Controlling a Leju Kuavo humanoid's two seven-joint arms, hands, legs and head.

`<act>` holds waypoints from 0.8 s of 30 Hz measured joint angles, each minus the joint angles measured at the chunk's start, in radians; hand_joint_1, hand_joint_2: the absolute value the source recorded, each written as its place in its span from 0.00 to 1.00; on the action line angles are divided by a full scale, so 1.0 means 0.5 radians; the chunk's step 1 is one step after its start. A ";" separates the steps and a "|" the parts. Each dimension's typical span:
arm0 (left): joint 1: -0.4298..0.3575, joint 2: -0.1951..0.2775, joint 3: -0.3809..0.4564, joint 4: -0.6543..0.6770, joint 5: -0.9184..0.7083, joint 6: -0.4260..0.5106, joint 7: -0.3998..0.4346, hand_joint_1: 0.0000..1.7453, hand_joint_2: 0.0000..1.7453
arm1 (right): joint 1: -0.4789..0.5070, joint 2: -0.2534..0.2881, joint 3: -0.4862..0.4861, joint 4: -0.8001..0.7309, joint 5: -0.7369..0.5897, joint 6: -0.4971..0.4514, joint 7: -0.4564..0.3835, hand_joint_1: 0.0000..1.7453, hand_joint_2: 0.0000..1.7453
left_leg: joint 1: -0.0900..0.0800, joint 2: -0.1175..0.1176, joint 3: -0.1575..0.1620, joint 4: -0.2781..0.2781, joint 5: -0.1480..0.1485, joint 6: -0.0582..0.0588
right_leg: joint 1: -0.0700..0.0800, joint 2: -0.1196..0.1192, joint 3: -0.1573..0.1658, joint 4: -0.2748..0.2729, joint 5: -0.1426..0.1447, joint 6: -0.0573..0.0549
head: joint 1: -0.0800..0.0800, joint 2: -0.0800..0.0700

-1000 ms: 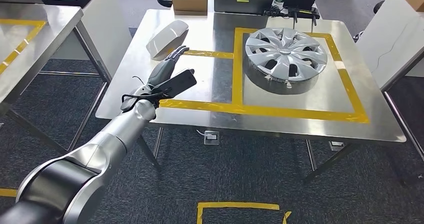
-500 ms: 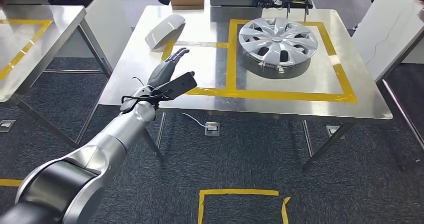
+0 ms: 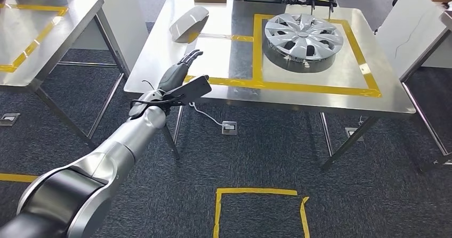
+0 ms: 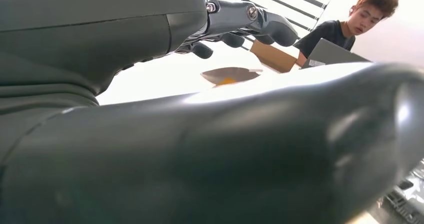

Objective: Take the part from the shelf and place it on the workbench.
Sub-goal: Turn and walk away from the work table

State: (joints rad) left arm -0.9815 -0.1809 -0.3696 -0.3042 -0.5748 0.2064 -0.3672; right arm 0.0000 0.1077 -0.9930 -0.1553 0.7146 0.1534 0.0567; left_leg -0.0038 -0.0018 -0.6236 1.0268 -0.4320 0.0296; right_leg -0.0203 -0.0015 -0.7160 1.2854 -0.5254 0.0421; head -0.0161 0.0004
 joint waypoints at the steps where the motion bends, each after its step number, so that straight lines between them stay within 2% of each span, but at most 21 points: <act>1: -0.001 0.001 0.000 0.000 0.000 0.000 0.001 0.00 0.00 | -0.001 -0.001 -0.001 0.000 0.000 0.000 -0.001 0.00 0.00 | -0.002 0.000 -0.026 0.005 0.019 -0.003 | 0.006 0.001 0.102 -0.117 0.040 -0.013 | 0.000 0.000; 2: -0.002 0.002 0.000 -0.003 0.000 0.000 0.001 0.00 0.00 | -0.002 -0.002 -0.001 0.000 0.001 0.000 -0.001 0.00 0.00 | -0.007 -0.001 -0.048 0.009 0.035 -0.010 | 0.014 0.001 0.216 -0.269 0.046 -0.029 | 0.001 0.000; 3: -0.004 0.003 0.000 -0.006 0.000 0.000 0.001 0.00 0.00 | -0.004 -0.003 -0.002 0.000 0.001 0.000 -0.001 0.00 0.00 | -0.009 -0.001 -0.062 0.010 0.052 -0.018 | 0.022 0.001 0.304 -0.394 0.041 -0.042 | -0.001 0.000; 4: -0.006 0.004 -0.001 -0.008 0.000 0.000 0.002 0.00 0.00 | -0.005 -0.003 -0.002 0.000 0.001 0.001 -0.001 0.00 0.00 | -0.009 0.000 -0.069 0.010 0.067 -0.029 | 0.030 0.002 0.360 -0.484 0.025 -0.053 | -0.001 0.000; 5: -0.006 0.005 -0.002 -0.010 0.000 0.000 0.004 0.00 0.00 | -0.005 -0.004 -0.002 0.000 0.002 0.002 -0.001 0.00 0.00 | -0.009 0.000 -0.072 0.005 0.084 -0.041 | 0.037 0.002 0.376 -0.525 0.014 -0.062 | 0.000 0.000; 7: -0.004 0.009 -0.003 -0.008 0.000 -0.001 0.013 0.00 0.00 | -0.004 -0.002 -0.004 0.002 0.002 0.003 -0.001 0.00 0.00 | -0.007 0.000 -0.078 -0.004 0.105 -0.066 | 0.032 0.000 0.356 -0.541 0.051 -0.084 | 0.003 0.000; 8: -0.002 0.013 -0.003 -0.006 -0.001 -0.001 0.019 0.00 0.00 | -0.004 -0.001 -0.004 0.002 0.002 0.004 -0.001 0.00 0.00 | -0.006 -0.002 -0.093 0.012 0.078 -0.079 | 0.027 -0.003 0.341 -0.547 0.074 -0.098 | 0.001 0.000; 9: 0.001 0.018 -0.003 -0.003 -0.002 -0.001 0.025 0.00 0.00 | -0.004 -0.001 -0.005 0.003 0.002 0.004 -0.001 0.00 0.00 | -0.004 -0.003 -0.117 0.062 0.017 -0.092 | 0.020 -0.007 0.321 -0.554 0.099 -0.110 | -0.002 0.000; 10: 0.003 0.024 -0.003 0.000 -0.004 -0.001 0.033 0.00 0.00 | -0.004 -0.001 -0.006 0.004 0.004 0.005 -0.001 0.00 0.00 | 0.001 -0.005 -0.152 0.155 -0.076 -0.104 | 0.018 -0.011 0.297 -0.556 0.123 -0.119 | -0.005 0.000; 11: 0.008 0.029 -0.003 0.003 -0.005 -0.001 0.040 0.00 0.00 | -0.003 -0.002 -0.006 0.004 0.006 0.006 -0.001 0.00 0.00 | 0.006 -0.004 -0.191 0.279 -0.175 -0.116 | 0.018 -0.012 0.270 -0.556 0.144 -0.124 | -0.009 0.000; 12: 0.017 0.034 -0.003 0.007 -0.006 -0.001 0.050 0.00 0.00 | -0.002 -0.003 -0.007 0.004 0.007 0.007 -0.001 0.00 0.00 | 0.011 -0.004 -0.222 0.412 -0.250 -0.127 | 0.018 -0.013 0.241 -0.556 0.167 -0.125 | -0.010 0.000; 13: 0.029 0.039 -0.004 0.012 -0.009 0.000 0.062 0.00 0.00 | -0.002 -0.003 -0.008 0.004 0.009 0.008 -0.001 0.00 0.00 | 0.015 -0.004 -0.233 0.514 -0.285 -0.134 | 0.017 -0.014 0.211 -0.555 0.189 -0.123 | -0.010 0.000; 14: 0.043 0.043 -0.005 0.017 -0.012 0.002 0.076 0.00 0.00 | -0.001 -0.003 -0.009 0.004 0.009 0.009 -0.001 0.00 0.00 | 0.019 -0.004 -0.214 0.558 -0.272 -0.140 | 0.016 -0.014 0.181 -0.554 0.212 -0.120 | -0.010 0.000; 15: 0.057 0.048 -0.006 0.022 -0.017 0.005 0.090 0.00 0.00 | -0.001 -0.003 -0.011 0.004 0.009 0.009 0.000 0.00 0.00 | 0.023 -0.003 -0.160 0.534 -0.229 -0.143 | 0.014 -0.015 0.153 -0.552 0.233 -0.115 | -0.010 0.000; 16: 0.067 0.053 -0.008 0.025 -0.021 0.009 0.106 0.00 0.00 | -0.001 -0.003 -0.013 0.004 0.010 0.009 0.000 0.00 0.00 | 0.026 -0.002 -0.070 0.437 -0.179 -0.144 | 0.011 -0.015 0.127 -0.549 0.254 -0.108 | -0.010 0.000; 18: 0.079 0.062 -0.012 0.029 -0.028 0.019 0.139 0.00 0.00 | 0.001 -0.004 -0.016 0.004 0.010 0.009 0.001 0.00 0.00 | 0.024 -0.003 0.142 0.157 -0.171 -0.131 | 0.010 -0.014 0.091 -0.542 0.290 -0.085 | -0.012 0.000; 19: 0.084 0.069 -0.014 0.031 -0.030 0.023 0.156 0.00 0.00 | 0.002 -0.004 -0.017 0.004 0.010 0.009 0.001 0.00 0.00 | 0.020 -0.005 0.212 0.048 -0.190 -0.117 | 0.011 -0.014 0.084 -0.541 0.308 -0.072 | -0.011 0.000; 20: 0.091 0.079 -0.015 0.034 -0.033 0.026 0.174 0.00 0.00 | 0.003 -0.005 -0.018 0.004 0.010 0.008 0.002 0.00 0.00 | 0.014 -0.007 0.243 -0.009 -0.211 -0.100 | 0.011 -0.014 0.081 -0.544 0.326 -0.058 | -0.011 0.000; 22: 0.116 0.102 -0.016 0.045 -0.039 0.029 0.214 0.00 0.00 | 0.005 -0.007 -0.020 0.005 0.007 0.006 0.004 0.00 0.00 | 0.008 -0.007 0.231 -0.029 -0.190 -0.062 | 0.005 -0.012 0.081 -0.557 0.354 -0.030 | -0.011 0.000; 23: 0.131 0.111 -0.016 0.051 -0.042 0.029 0.236 0.00 0.00 | 0.006 -0.009 -0.021 0.005 0.005 0.005 0.006 0.00 0.00 | 0.009 -0.004 0.220 -0.031 -0.171 -0.042 | 0.001 -0.010 0.070 -0.546 0.336 -0.018 | -0.011 0.000; 24: 0.147 0.121 -0.017 0.057 -0.045 0.029 0.258 0.00 0.00 | 0.008 -0.012 -0.022 0.005 0.002 0.004 0.008 0.00 0.00 | 0.012 -0.001 0.205 -0.036 -0.148 -0.023 | -0.001 -0.007 0.048 -0.500 0.282 -0.009 | -0.007 0.000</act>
State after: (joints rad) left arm -0.9082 -0.1205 -0.3781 -0.2757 -0.5971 0.2209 -0.2380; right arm 0.0041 0.1018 -1.0041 -0.1529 0.7157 0.1555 0.0609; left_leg 0.0022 -0.0023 -0.5214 1.0090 -0.5060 0.0182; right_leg -0.0209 -0.0052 -0.6919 1.0352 -0.3846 0.0377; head -0.0196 0.0004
